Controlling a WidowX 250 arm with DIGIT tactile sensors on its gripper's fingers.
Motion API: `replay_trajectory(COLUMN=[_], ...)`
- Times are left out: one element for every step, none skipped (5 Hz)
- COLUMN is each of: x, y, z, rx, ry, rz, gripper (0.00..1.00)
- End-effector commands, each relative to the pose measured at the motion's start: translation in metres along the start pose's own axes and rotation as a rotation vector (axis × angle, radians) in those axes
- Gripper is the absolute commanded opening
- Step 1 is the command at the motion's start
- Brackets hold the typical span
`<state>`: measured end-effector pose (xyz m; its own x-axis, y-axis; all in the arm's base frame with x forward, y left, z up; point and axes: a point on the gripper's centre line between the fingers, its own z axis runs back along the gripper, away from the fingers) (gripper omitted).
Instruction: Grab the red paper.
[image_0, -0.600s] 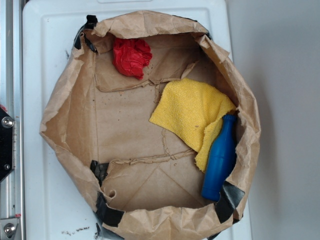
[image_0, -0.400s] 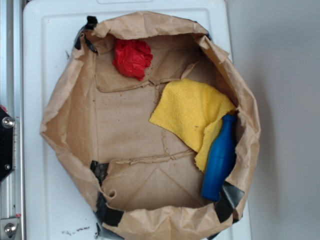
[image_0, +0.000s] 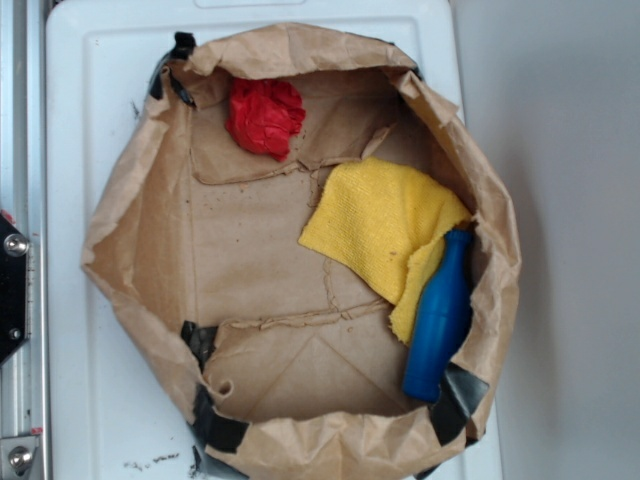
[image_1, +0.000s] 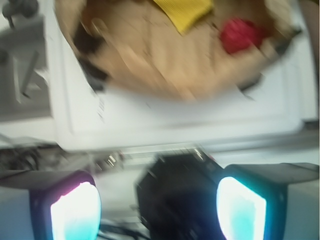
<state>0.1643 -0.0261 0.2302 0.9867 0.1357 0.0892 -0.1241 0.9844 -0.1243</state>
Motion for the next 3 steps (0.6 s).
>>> replay_trajectory(x=[0.096,0.115,0.112], y=[0.003,0.025,0.053], z=[-0.018,-0.029,-0.04], rx=[-0.103,-0.04,0.104], ry=[-0.195,-0.426,-0.473], rz=[0.359,0.564,0.739], gripper=[1.0,1.0,1.0])
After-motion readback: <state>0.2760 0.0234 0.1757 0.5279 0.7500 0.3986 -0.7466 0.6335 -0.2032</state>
